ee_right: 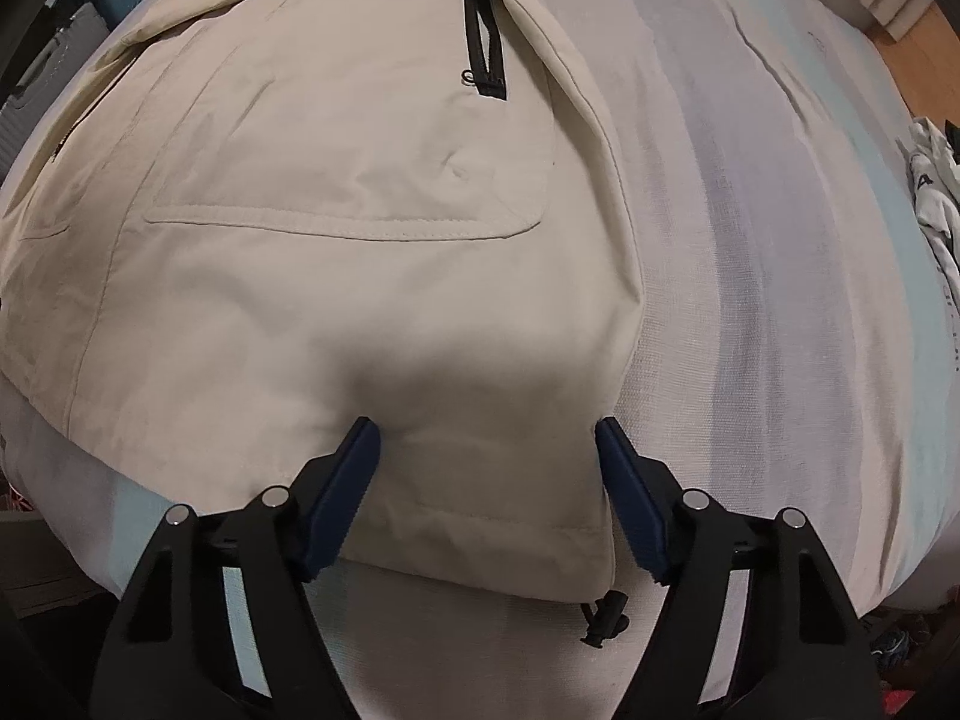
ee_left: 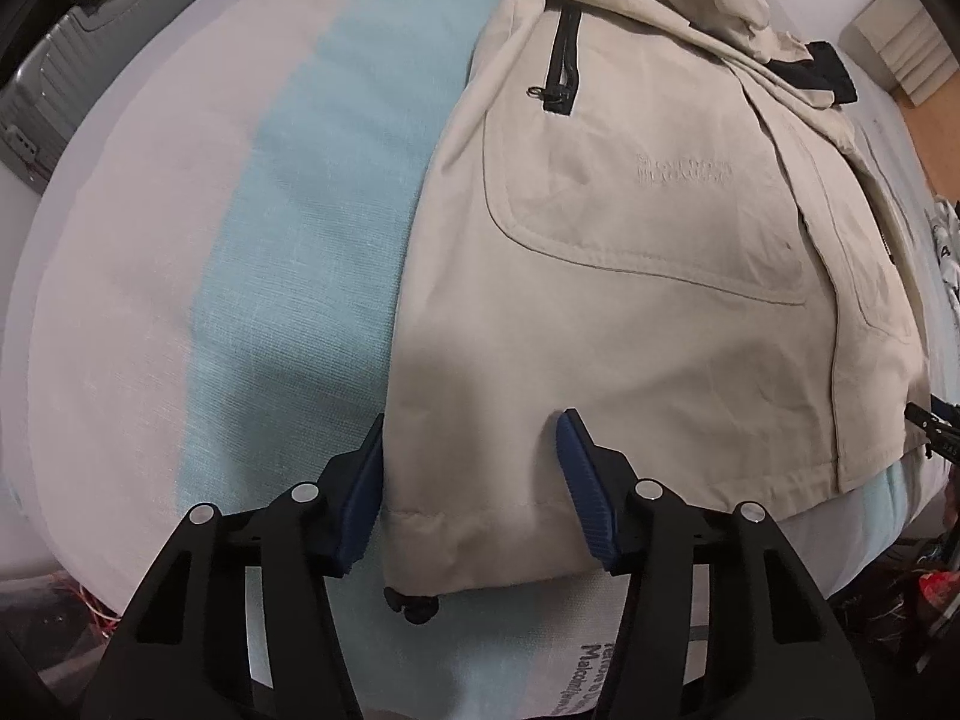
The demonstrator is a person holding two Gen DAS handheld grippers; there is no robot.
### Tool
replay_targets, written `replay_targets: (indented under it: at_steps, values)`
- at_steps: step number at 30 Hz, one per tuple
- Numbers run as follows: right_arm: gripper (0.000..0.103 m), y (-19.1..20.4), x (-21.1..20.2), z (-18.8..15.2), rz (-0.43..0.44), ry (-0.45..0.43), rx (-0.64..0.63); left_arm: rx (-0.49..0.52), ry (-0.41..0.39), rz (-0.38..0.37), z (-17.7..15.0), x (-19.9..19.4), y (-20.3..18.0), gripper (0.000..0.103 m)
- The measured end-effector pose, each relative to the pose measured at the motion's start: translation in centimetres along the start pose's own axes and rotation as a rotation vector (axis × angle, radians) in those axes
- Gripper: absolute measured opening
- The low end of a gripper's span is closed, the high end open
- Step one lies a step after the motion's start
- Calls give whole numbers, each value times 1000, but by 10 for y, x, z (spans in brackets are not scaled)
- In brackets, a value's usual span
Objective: Fold large clothes
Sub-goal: 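Grasp the cream jacket hem with both grippers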
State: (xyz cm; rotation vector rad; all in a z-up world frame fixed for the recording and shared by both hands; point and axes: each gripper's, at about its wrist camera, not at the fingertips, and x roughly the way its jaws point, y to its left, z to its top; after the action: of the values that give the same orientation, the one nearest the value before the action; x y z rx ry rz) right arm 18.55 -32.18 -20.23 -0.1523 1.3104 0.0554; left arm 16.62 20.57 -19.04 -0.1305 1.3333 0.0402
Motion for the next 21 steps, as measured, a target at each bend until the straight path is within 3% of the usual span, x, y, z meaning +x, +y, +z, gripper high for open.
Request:
replay_targets:
  at_steps: [5, 12, 14, 17, 21]
  values:
    - [73, -2, 4, 4, 4, 13, 16, 4, 23, 4, 4, 1, -2, 54]
    - [75, -29, 12, 7, 85, 46, 89, 13, 41, 25, 7, 6, -7, 54]
    - [69, -33, 13, 9, 106, 56, 106, 4, 42, 19, 6, 7, -6, 54]
    - [48, -37, 11, 12, 112, 66, 134, 0, 42, 18, 6, 7, -6, 52]
    - [27, -46, 7, 20, 86, 83, 149, -2, 47, 24, 5, 3, -7, 39]
